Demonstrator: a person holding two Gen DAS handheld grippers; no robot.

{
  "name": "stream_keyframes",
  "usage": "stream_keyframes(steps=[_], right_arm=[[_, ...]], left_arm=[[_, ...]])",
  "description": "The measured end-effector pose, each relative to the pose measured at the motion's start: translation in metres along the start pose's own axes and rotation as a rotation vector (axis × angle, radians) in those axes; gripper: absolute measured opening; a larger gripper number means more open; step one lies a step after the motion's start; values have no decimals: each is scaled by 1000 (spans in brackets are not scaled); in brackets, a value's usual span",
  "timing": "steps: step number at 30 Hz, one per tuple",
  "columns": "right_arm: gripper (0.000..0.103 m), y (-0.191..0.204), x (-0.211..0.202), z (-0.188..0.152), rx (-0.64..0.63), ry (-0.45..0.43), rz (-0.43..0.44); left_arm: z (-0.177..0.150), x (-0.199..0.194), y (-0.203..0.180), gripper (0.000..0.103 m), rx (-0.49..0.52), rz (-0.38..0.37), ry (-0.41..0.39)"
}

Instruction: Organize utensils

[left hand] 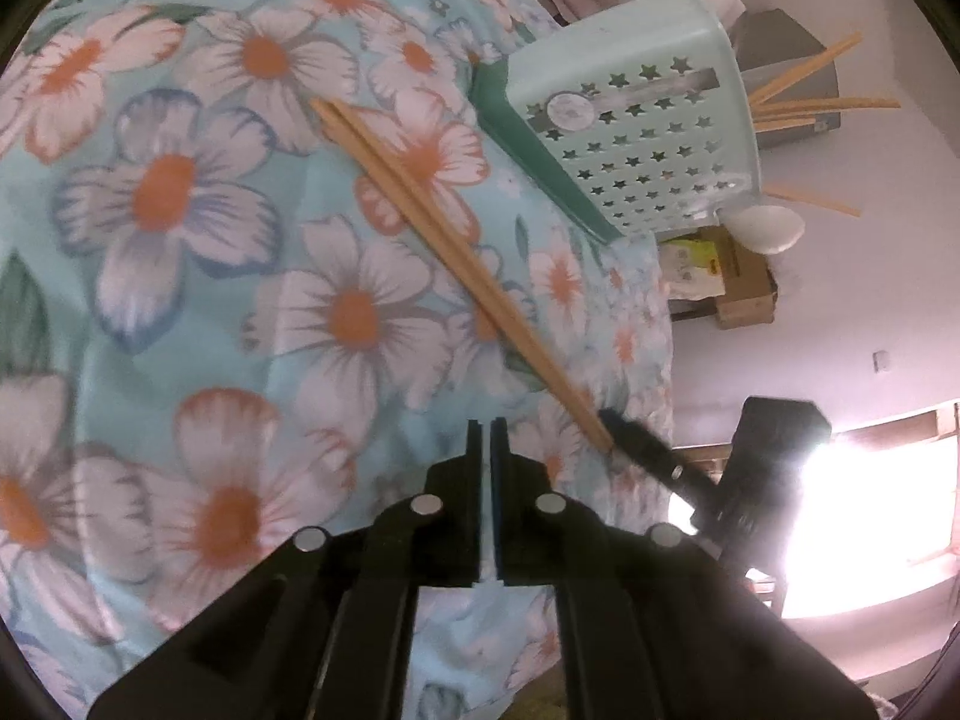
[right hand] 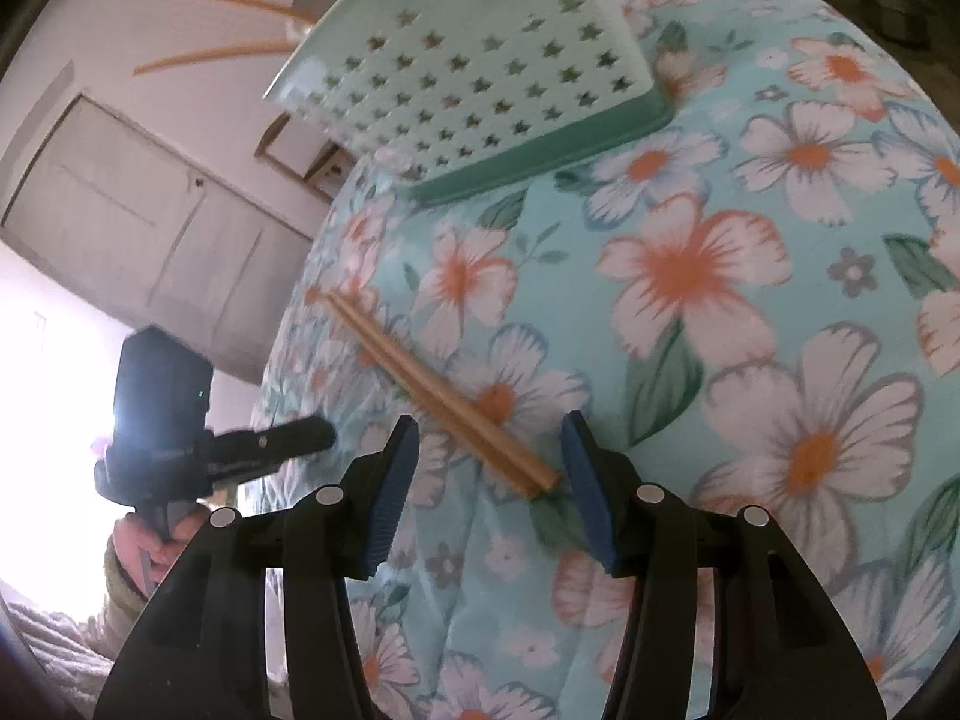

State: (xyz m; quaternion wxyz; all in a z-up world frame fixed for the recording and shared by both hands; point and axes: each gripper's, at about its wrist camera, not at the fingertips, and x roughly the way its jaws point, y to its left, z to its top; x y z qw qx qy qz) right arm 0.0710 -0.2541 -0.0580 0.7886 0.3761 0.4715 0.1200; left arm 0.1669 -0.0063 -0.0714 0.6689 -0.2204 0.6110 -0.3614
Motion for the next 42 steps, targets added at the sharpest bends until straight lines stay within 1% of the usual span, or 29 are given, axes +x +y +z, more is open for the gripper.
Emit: stream_keyframes(steps=[1, 2, 4, 5, 6, 11, 15, 17, 18, 20, 21, 22, 24, 25, 27, 28, 31, 35, 37, 38, 42], right_arm=[[40, 2, 2, -1, -3, 8, 3], [38, 4, 3, -3, -3, 20, 6], [22, 7, 7, -7, 2, 42, 21], [19, 6, 8, -8, 8, 49, 27], [13, 6, 10, -11, 20, 60, 37], [9, 12, 17, -24, 40, 100, 93], [7, 24, 22, -36, 46, 144, 160], [7, 33, 25, -43, 37, 174, 194], [10, 39, 28, -47, 29, 189, 213], [11, 50, 31, -53, 0, 214, 232], [17, 54, 31, -56, -18, 218, 228], [26, 58, 28, -57, -45, 215, 213], [36, 60, 17, -55, -69, 180, 186], [38, 57, 7, -53, -76, 147, 170], [39, 49, -6, -49, -60, 103, 152], [39, 43, -10, -47, -41, 83, 145], [39, 31, -14, -40, -5, 58, 125], [39, 37, -3, -31, -7, 55, 117], [38, 46, 7, -28, -21, 61, 124], [38, 42, 6, -27, -29, 63, 126], [38, 59, 25, -15, -68, 76, 139]], left_arm=[[2, 3, -2, 8, -2, -2, -1], [2, 4, -3, 8, -3, -3, -3], [4, 5, -4, 9, -4, -5, -5], [5, 4, -4, 9, -5, -5, -8], [5, 1, -2, 9, -6, -3, -12], [6, -3, 2, 9, -18, 8, -21], [5, -6, 7, 9, -25, 16, -28], [5, -8, 8, 9, -28, 19, -35], [5, -8, 9, 9, -28, 20, -39], [5, -8, 9, 9, -28, 22, -43], [5, -9, 9, 9, -26, 28, -46], [4, -10, 10, 9, -22, 32, -49], [4, -12, 10, 11, -17, 40, -55], [4, -14, 10, 12, -14, 43, -58], [3, -15, 9, 17, -11, 42, -63], [2, -16, 9, 19, -8, 41, -64], [1, -15, 7, 23, 2, 47, -68], [2, -14, 1, 23, 13, 76, -97], [6, -13, -2, 23, 25, 105, -122], [7, -14, -3, 23, 27, 119, -133], [13, -18, 2, 23, 3, 171, -169]])
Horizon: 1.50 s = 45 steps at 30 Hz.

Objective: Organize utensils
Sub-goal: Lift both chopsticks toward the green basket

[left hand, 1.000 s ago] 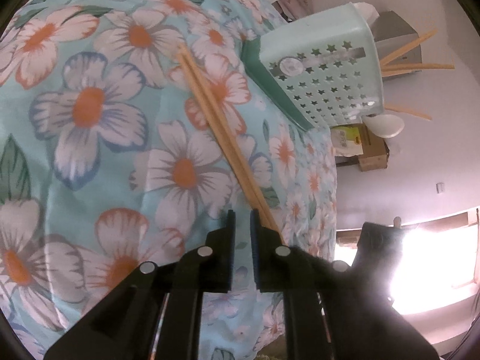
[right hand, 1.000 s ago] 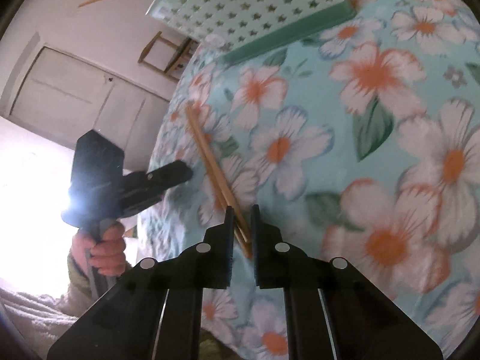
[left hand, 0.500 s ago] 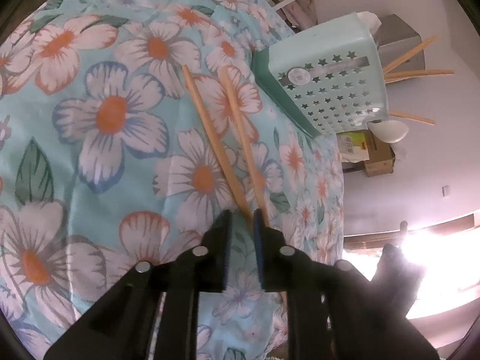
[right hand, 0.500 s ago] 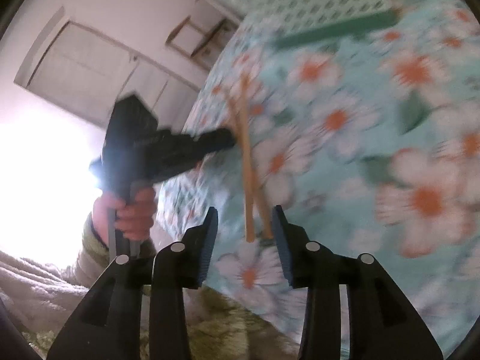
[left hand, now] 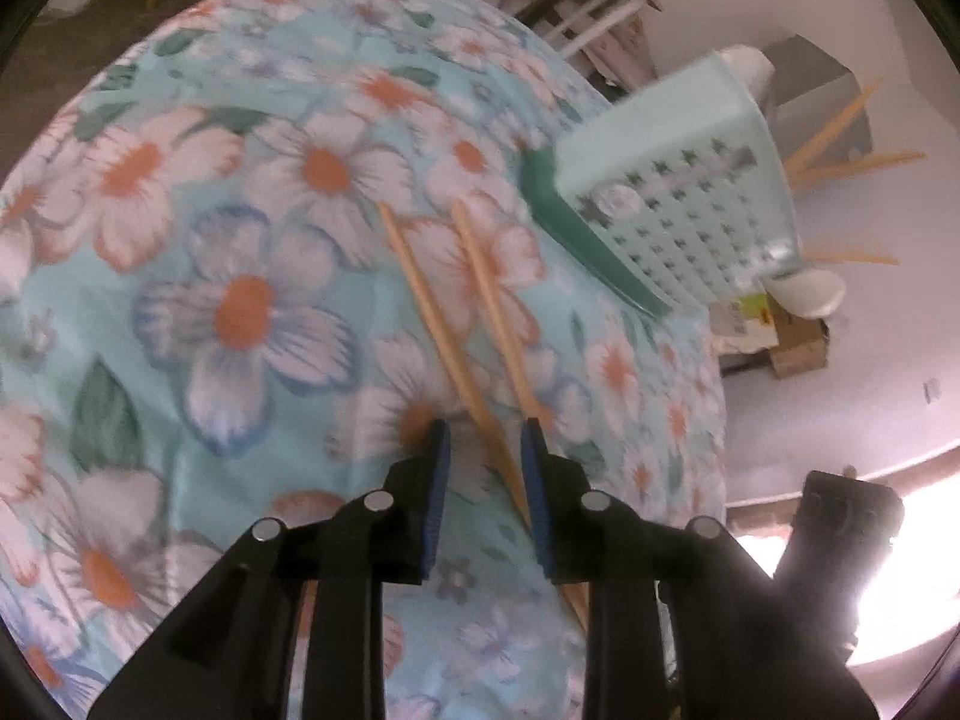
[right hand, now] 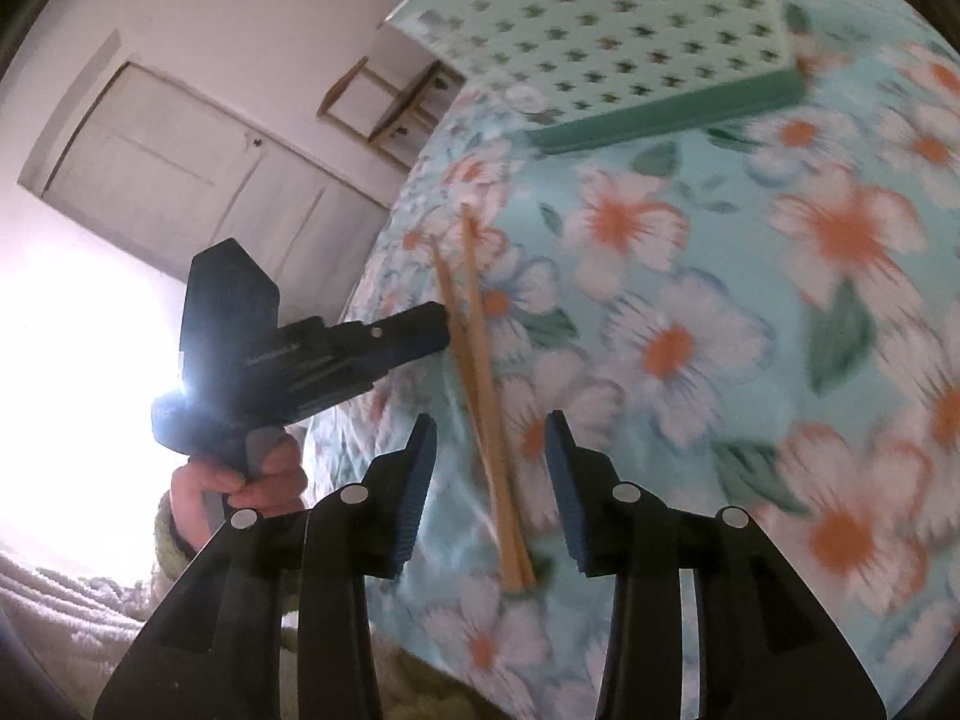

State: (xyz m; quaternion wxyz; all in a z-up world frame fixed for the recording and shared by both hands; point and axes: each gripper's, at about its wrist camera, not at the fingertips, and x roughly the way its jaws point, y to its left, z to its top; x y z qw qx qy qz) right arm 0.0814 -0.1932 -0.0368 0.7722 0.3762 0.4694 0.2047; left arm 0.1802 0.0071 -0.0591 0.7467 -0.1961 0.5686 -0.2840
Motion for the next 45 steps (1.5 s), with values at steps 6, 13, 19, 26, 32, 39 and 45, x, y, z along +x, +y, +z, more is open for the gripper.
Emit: stream_keyframes(steps=[6, 13, 19, 26, 32, 39, 45], right_arm=[[29, 0, 32, 18, -11, 52, -5], [7, -15, 47, 25, 51, 65, -1], [5, -24, 31, 22, 74, 12, -24], [4, -43, -13, 6, 114, -70, -121], [4, -54, -37, -14, 131, -105, -190], [4, -62, -57, -31, 138, -122, -229], [4, -67, -69, -48, 173, -118, -220]], left_arm=[[2, 1, 11, 22, -37, -13, -9], [2, 2, 12, 22, -30, -13, -11], [2, 2, 8, 22, -15, 4, -12], [2, 7, -13, 33, 45, 48, -24], [-7, 20, -42, 24, 220, 194, -74], [-18, 29, -62, 10, 404, 248, -78], [-37, 32, -69, 5, 460, 201, 3]])
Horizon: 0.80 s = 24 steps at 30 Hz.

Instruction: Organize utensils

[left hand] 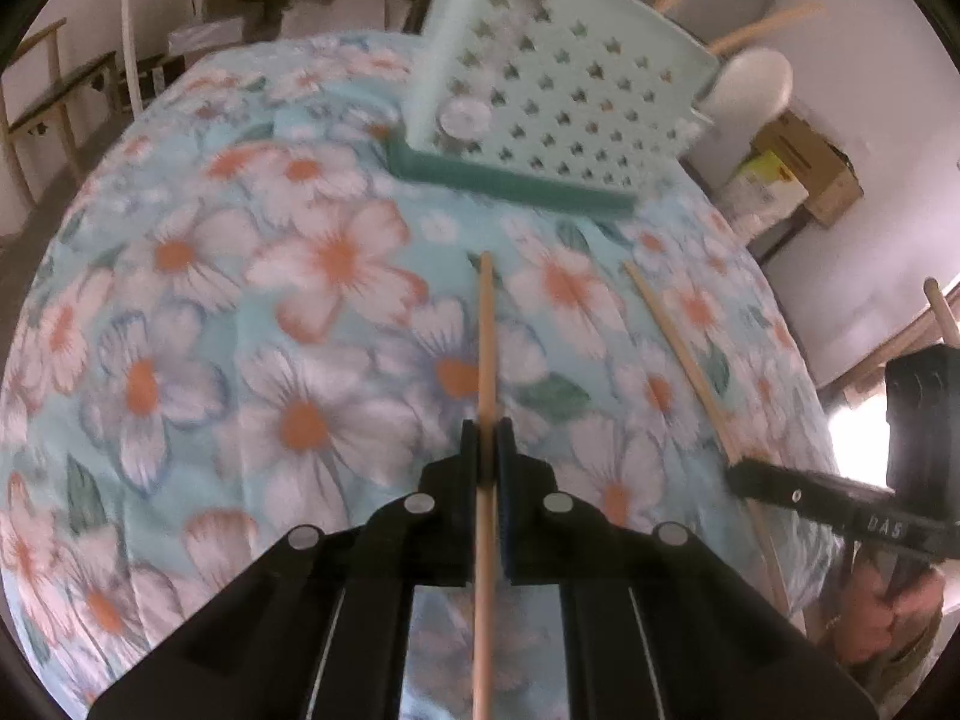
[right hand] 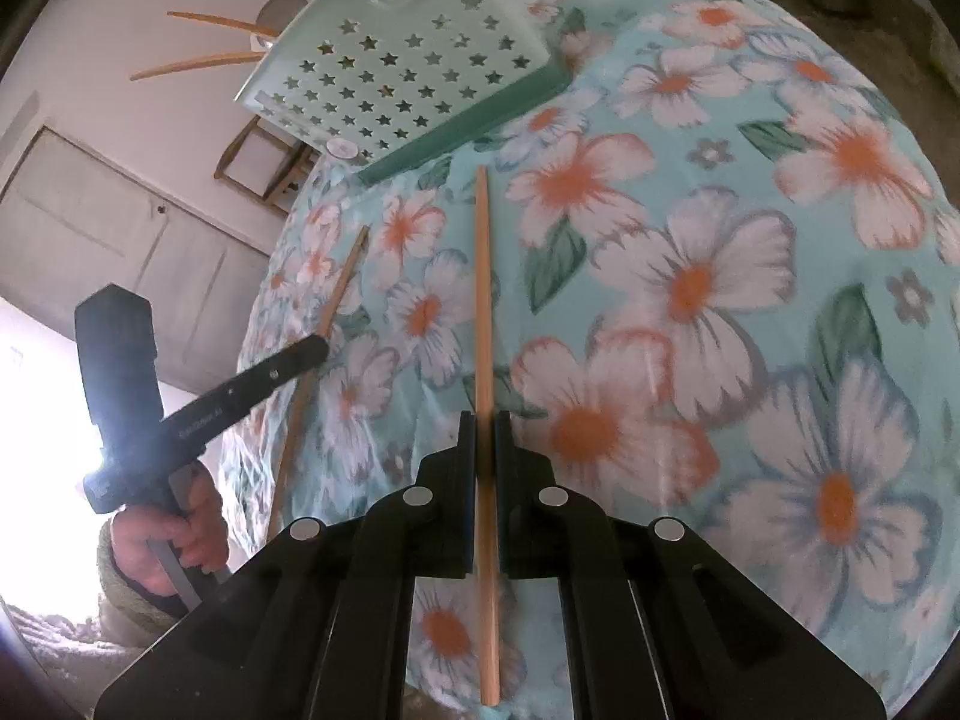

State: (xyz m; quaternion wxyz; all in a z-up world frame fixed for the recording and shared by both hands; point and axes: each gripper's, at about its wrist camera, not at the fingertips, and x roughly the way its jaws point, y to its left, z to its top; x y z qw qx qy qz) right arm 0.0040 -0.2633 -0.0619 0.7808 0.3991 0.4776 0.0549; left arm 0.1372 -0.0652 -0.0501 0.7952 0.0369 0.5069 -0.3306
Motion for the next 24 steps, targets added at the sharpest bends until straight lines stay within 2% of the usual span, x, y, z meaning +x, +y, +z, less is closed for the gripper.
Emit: stream_keyframes(steps=[4, 7, 10, 14, 24], right_arm=[[5, -3, -2, -2, 8, 20, 10], [12, 2, 0, 3, -15, 36, 6], [19, 8, 1, 9, -38, 32, 0], [20, 12, 10, 22, -47, 23, -21], [18, 27, 34, 53, -126, -28, -116]], left_arm=[[-2, -1, 1, 5, -20, -9, 13], [3, -1, 4, 6, -42, -32, 31], [9, -2, 8, 13, -71, -77, 41], [17, 2, 13, 16, -101, -113, 61], [37, 22, 5, 15, -34, -30, 76]])
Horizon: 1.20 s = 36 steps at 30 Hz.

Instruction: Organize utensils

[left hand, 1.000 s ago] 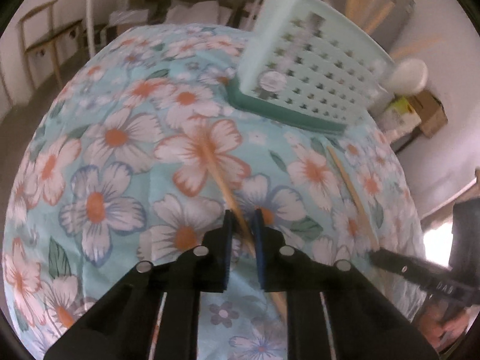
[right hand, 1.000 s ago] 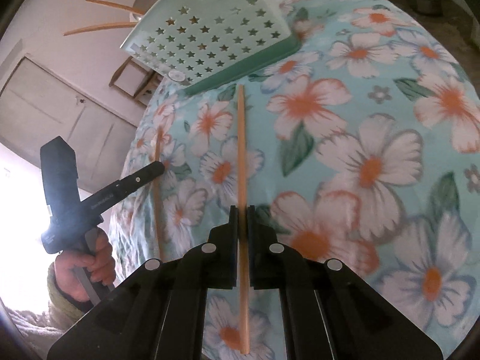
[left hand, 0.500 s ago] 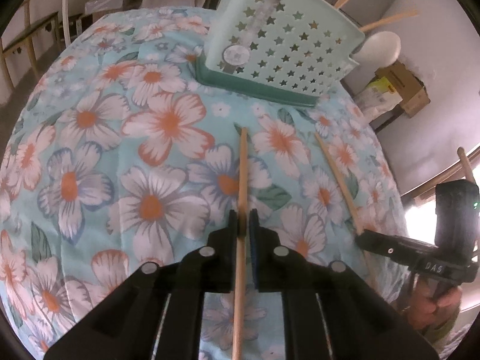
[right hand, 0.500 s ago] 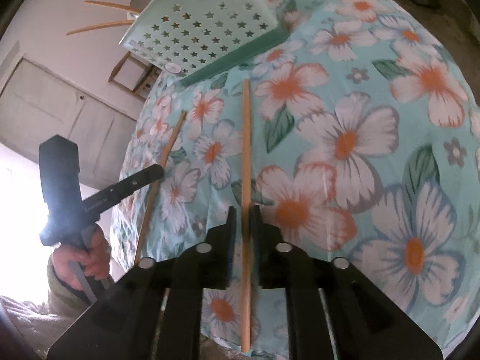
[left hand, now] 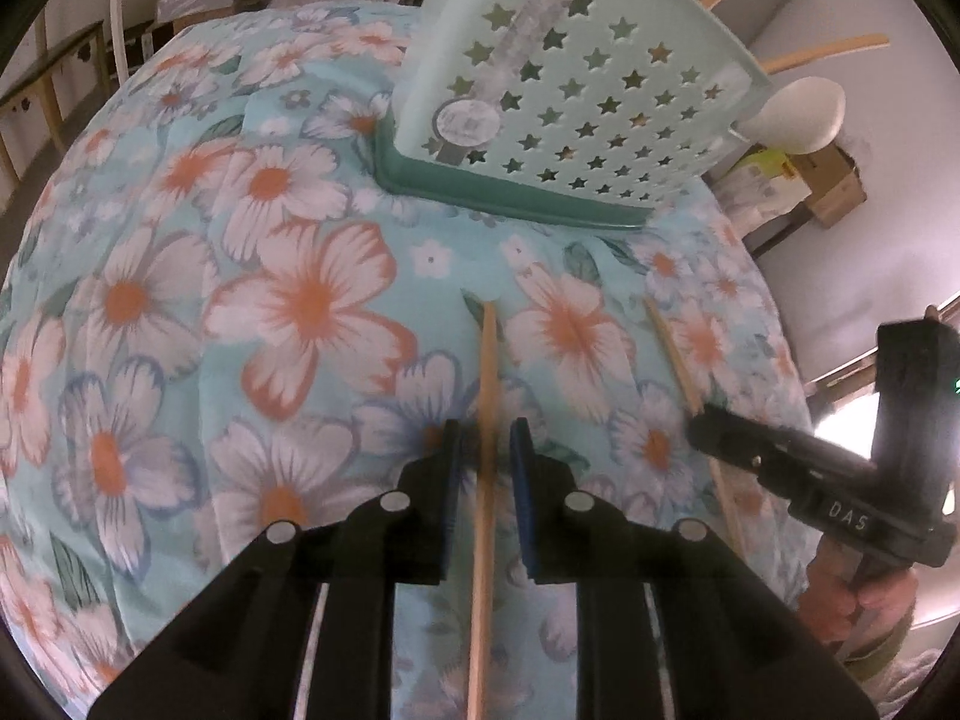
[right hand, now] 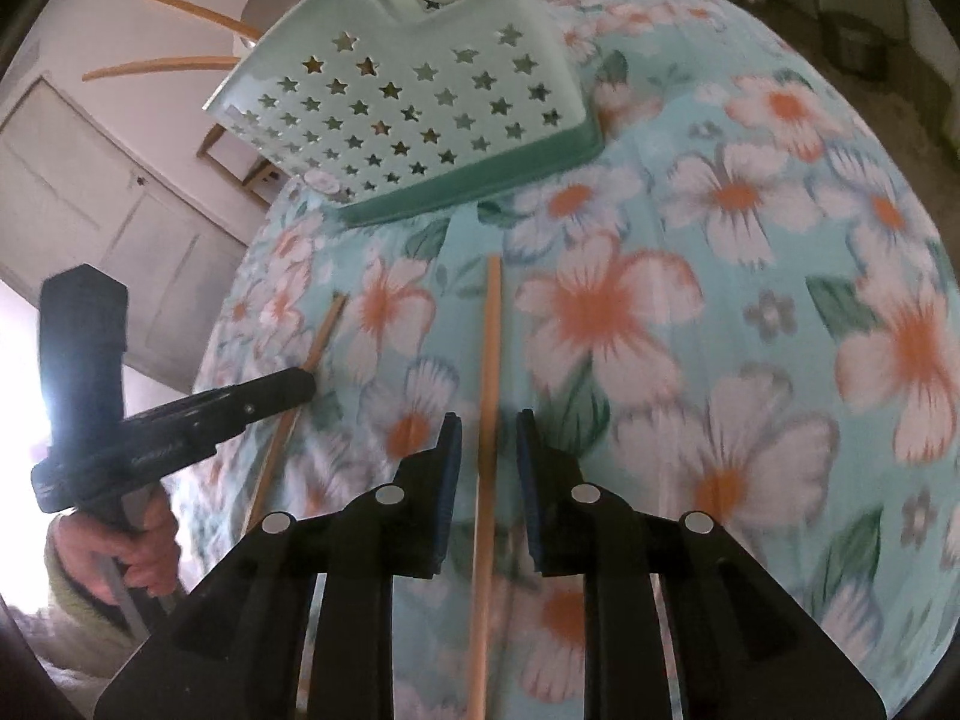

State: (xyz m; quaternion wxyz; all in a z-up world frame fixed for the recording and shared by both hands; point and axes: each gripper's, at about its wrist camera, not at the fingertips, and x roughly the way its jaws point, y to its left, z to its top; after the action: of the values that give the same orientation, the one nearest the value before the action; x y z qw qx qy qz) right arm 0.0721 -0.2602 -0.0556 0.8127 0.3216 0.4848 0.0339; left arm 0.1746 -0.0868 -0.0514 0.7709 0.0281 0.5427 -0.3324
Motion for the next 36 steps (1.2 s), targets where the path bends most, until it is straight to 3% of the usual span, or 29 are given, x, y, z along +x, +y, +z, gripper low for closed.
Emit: stream_keyframes(steps=[3, 5, 9, 15, 22, 27, 36], right_arm=[[7, 7, 7, 6, -46, -19, -59], [5, 11, 10, 8, -75, -30, -87], [4, 17, 10, 6, -115, -45, -121], [4, 20, 5, -5, -123, -22, -106], [4, 27, 3, -20, -165, 31, -104], [6, 29, 10, -13, -151, 37, -101], [5, 21, 19, 6, -107, 11, -66]], left_arm=[[3, 4, -2, 12, 9, 21, -8], [4, 5, -4, 5, 23, 44, -14], [3, 3, -2, 5, 12, 42, -28], [-10, -16, 6, 5, -14, 55, -44], [-29, -25, 20, 5, -81, 29, -10], [-27, -24, 26, 6, -113, 8, -11], [-18, -10, 18, 6, -62, 37, -13]])
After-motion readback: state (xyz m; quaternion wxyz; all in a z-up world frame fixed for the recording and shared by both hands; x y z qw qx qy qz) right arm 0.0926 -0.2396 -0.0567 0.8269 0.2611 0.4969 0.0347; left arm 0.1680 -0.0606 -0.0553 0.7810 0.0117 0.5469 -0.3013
